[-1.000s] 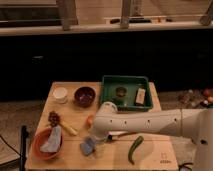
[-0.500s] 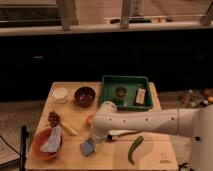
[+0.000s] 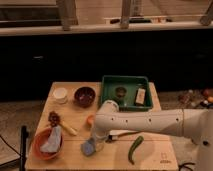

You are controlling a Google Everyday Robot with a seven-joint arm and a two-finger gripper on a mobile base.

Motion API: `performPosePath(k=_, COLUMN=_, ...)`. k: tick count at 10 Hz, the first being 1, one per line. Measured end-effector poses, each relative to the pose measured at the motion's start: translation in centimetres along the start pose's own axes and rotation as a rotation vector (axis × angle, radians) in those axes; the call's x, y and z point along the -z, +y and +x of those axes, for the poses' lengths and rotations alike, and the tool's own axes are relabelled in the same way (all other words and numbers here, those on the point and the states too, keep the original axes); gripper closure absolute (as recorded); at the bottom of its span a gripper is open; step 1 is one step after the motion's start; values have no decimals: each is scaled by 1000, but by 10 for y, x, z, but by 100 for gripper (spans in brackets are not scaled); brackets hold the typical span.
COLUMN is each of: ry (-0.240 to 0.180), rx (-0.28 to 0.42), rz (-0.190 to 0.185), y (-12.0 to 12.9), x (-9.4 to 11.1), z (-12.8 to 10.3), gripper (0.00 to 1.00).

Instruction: Place sponge in purple bowl

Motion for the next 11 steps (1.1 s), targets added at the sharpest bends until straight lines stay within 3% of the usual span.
performPosePath(k=11, ry=31, rx=50, rz=89, y=-11, x=70, z=-10, gripper=97)
